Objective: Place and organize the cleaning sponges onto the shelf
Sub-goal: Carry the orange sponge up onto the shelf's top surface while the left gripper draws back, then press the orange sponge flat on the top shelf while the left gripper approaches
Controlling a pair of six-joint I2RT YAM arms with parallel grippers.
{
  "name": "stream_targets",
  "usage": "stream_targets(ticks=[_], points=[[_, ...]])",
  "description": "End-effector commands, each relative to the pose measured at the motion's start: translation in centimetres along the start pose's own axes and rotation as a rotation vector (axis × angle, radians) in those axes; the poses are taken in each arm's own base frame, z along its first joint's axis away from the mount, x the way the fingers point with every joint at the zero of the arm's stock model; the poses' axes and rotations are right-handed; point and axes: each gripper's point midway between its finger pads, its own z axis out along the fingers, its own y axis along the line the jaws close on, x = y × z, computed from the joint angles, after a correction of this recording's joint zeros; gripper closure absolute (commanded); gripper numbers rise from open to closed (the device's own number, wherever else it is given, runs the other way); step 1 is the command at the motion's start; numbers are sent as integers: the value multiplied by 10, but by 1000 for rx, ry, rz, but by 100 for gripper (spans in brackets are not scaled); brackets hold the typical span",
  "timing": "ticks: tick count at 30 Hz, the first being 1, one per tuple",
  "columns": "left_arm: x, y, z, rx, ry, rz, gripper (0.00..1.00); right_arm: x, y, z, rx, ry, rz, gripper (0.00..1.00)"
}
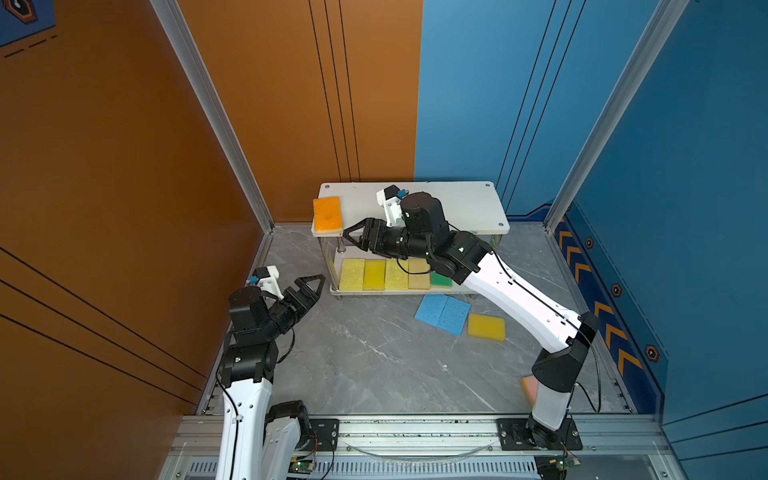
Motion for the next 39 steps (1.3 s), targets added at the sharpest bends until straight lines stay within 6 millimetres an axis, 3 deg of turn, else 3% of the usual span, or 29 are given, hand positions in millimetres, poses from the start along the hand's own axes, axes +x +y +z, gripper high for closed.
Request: stream_targets(ticks=[1, 8, 16, 19, 22, 29, 39], points=[[-33, -8, -5, -29, -112, 44, 9, -13, -5, -5, -3, -11, -45, 38], [-100, -23, -2, 28, -272, 19, 9, -24, 0, 11, -58, 15, -98, 38], [-157, -38, 34, 111, -287, -3, 9, -32, -7, 28, -67, 18, -131, 37], [-165, -41, 52, 121, -258, 11, 9, -35, -5, 32, -78, 16, -136, 37], [-171, -45, 68, 134, -234, 22, 9, -32, -16, 45, -67, 28, -125, 37], [-166, -61, 105, 171, -151, 54, 9, -38, -24, 52, -62, 20, -116, 36], [-157, -67, 130, 190, -97, 70, 11, -45, -29, 58, -68, 13, -101, 35]])
